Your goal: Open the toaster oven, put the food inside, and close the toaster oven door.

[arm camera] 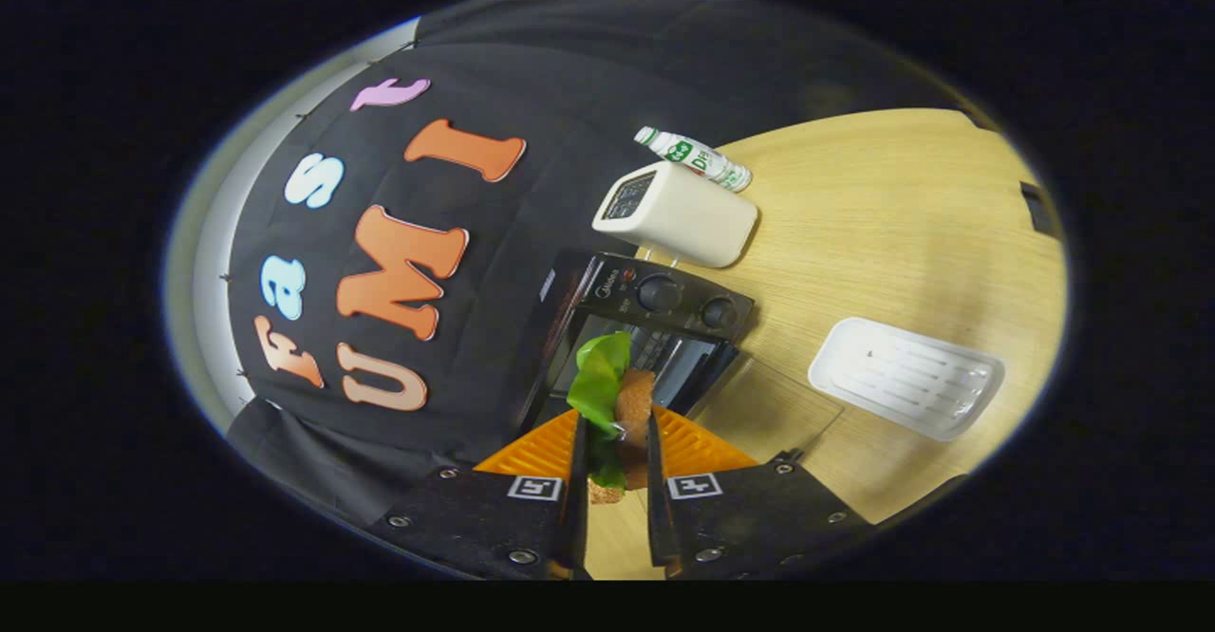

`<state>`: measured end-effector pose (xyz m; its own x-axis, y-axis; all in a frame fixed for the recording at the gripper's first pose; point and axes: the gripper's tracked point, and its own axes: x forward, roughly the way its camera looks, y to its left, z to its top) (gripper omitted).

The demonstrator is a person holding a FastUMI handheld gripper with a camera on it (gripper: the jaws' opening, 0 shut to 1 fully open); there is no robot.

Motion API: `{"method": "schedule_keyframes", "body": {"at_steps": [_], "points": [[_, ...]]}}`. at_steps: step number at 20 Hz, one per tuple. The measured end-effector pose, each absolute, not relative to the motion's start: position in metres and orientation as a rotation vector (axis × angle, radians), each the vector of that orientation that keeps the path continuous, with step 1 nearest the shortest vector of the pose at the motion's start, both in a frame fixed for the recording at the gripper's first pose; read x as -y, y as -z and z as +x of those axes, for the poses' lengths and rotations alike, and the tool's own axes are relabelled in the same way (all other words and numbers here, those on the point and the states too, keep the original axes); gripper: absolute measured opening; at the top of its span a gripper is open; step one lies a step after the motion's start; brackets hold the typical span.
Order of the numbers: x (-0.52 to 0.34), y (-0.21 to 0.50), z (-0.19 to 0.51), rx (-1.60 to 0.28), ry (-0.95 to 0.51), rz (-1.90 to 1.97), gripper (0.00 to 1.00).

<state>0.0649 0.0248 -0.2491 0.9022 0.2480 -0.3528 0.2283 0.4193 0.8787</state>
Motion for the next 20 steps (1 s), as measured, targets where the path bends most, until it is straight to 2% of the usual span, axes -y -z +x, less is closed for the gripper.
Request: {"method": "schedule_keyframes", "body": {"at_steps": [13,18,20], "points": [[-0.097,0.298,0.154,-0.382,0.174,1.272,0.26],[-0.113,0.306,0.169,-0.363,0.231,1.317,0.31],[-0.11,0.305,0.171,-0.35,0.271,1.305,0.38]]}}
